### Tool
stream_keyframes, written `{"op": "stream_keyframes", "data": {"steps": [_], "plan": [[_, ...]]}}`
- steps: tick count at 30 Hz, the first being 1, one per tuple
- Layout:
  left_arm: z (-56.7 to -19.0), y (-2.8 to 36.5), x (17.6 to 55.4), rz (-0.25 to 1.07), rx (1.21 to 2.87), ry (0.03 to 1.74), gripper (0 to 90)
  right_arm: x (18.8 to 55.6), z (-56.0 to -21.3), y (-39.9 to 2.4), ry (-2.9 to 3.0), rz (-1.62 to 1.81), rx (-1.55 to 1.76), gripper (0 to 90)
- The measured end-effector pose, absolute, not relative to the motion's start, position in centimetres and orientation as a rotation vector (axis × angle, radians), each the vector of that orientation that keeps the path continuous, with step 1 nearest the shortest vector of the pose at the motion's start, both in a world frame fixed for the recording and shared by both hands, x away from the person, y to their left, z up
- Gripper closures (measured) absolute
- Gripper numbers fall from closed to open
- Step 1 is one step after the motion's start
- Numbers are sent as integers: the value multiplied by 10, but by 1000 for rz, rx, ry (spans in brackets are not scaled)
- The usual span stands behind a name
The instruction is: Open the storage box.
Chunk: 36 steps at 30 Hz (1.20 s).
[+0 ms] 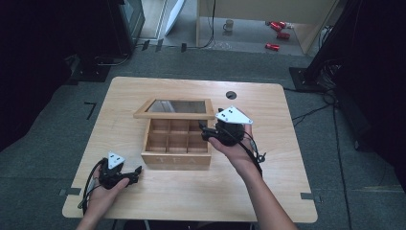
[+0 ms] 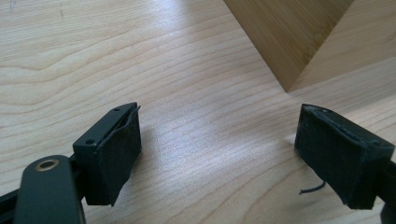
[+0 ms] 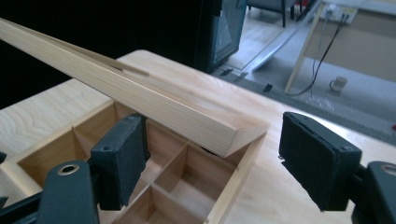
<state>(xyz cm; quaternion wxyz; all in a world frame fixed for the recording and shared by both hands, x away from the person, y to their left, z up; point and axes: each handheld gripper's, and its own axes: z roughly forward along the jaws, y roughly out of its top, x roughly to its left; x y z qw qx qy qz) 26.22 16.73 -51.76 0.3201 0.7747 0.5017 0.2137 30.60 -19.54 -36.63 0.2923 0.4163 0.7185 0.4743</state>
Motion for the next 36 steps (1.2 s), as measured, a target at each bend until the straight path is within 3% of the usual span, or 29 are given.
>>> {"op": "stream_keyframes", "data": {"steps": [7,19,36], "plan": [[-518,167,263,562,2035,1319,153,323,-358,-194,1916,1299,1036,247],[-518,167,263,557,2029,1320,153,349,-361,-191,1930,1315,988,385],[-517,167,264,547,2027,1317,153,373,-366,-200,1932,1314,935,486]]}}
